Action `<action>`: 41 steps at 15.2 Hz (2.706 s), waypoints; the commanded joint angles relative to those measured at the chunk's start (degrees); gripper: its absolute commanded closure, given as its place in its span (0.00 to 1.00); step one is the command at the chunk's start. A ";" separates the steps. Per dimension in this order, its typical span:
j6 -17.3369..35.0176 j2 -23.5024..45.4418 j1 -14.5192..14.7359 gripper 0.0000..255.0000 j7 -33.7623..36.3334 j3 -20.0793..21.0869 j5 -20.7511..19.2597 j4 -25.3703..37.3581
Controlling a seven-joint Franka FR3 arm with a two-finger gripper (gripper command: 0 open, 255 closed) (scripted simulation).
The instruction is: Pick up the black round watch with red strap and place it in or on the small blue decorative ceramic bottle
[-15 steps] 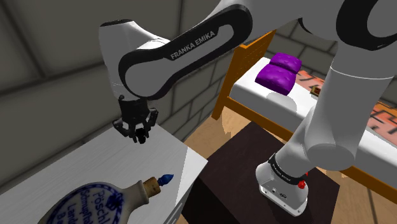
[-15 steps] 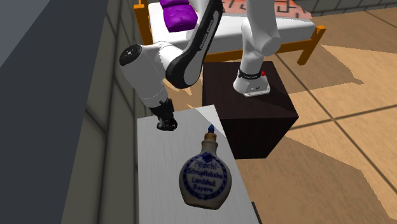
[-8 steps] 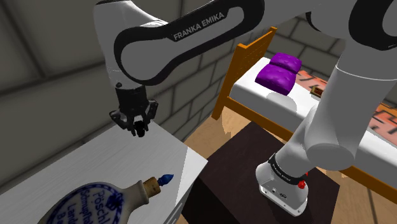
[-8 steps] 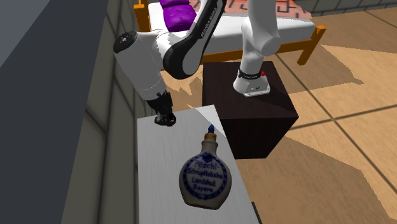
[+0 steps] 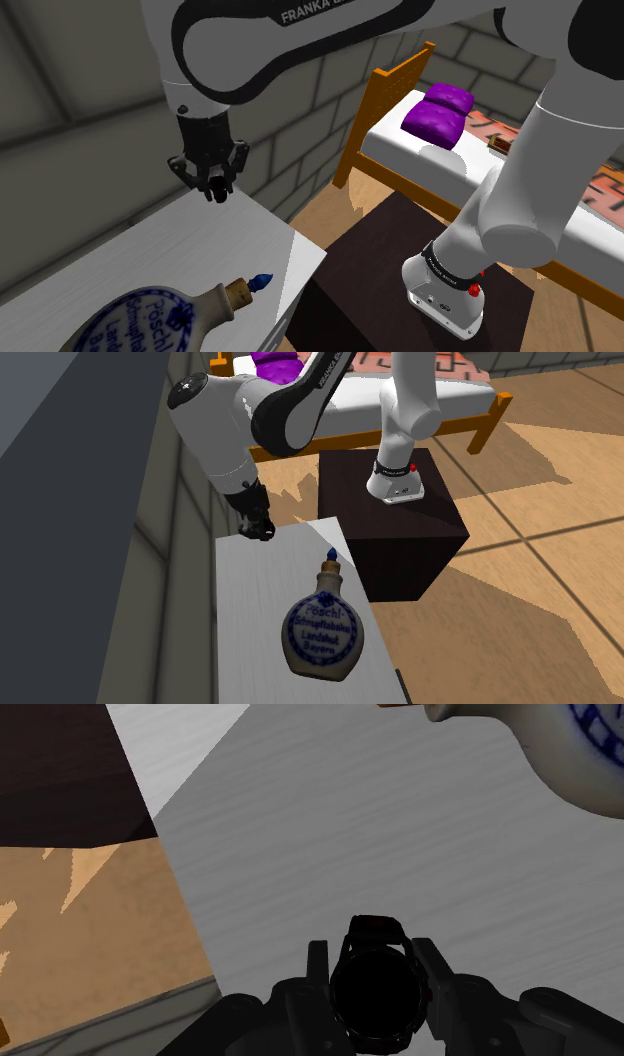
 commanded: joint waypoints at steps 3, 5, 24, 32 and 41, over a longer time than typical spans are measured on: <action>-2.89 -1.12 -0.20 1.00 -0.16 0.09 0.49 1.86; -4.32 -1.61 -0.27 1.00 -0.18 0.13 0.70 2.84; -12.12 -1.16 5.60 1.00 9.56 3.80 1.05 12.02; -12.46 4.90 15.81 1.00 20.76 4.90 -1.27 19.12; -9.61 9.36 20.16 1.00 25.75 5.70 -3.52 20.75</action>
